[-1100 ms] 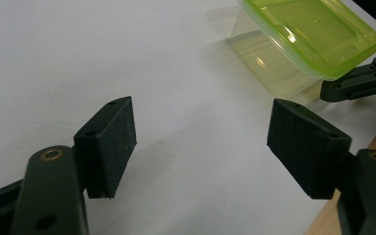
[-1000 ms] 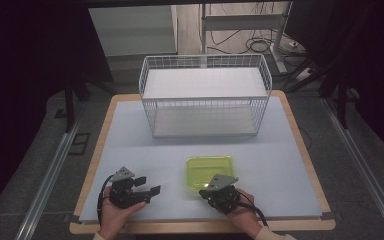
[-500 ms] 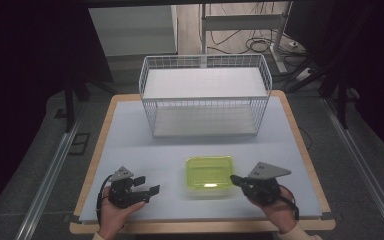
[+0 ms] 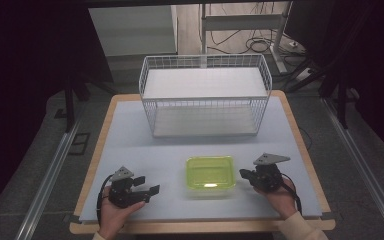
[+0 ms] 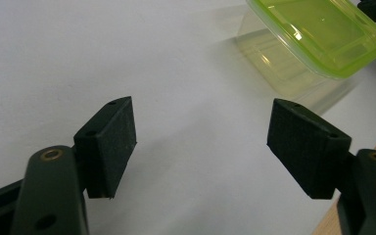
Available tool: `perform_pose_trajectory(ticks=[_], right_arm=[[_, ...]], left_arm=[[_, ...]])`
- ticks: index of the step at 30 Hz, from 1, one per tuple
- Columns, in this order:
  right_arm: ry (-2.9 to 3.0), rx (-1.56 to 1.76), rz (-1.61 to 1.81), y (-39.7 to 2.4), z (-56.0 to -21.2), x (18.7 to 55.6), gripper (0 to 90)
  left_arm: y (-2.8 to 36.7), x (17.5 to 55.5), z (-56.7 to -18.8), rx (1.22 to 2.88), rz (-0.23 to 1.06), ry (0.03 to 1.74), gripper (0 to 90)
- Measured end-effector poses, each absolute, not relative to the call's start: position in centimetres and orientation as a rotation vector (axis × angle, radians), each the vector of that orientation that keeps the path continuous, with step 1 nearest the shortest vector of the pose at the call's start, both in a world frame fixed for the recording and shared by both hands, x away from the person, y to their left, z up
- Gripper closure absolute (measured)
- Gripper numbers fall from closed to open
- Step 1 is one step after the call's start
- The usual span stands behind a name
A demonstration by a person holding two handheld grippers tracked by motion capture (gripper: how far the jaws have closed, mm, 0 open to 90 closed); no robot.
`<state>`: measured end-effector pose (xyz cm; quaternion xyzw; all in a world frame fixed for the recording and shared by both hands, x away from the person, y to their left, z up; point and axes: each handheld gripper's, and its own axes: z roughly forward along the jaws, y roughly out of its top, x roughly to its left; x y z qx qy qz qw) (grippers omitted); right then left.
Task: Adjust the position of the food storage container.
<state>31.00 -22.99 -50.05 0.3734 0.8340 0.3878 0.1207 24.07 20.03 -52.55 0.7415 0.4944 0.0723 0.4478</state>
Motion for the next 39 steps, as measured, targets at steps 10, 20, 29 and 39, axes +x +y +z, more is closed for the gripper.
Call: perform_pose_trajectory(ticks=[10,20,29,39], right_arm=[[2.474,1.053,1.103,-21.9,-50.4,30.6,90.0],[2.499,1.028,1.082,-20.7,-50.8,30.7,90.0],[2.505,1.012,1.066,-19.4,-51.3,31.3,90.0],[2.495,1.022,1.061,-19.2,-51.5,31.6,90.0]], left_arm=[[20.0,24.1,-52.5,1.835,0.179,1.223,26.3],[20.0,24.0,-52.5,1.838,0.179,1.222,26.3],[19.9,24.1,-52.6,1.842,0.179,1.222,26.3],[19.9,24.1,-52.6,1.843,0.179,1.22,26.3]])
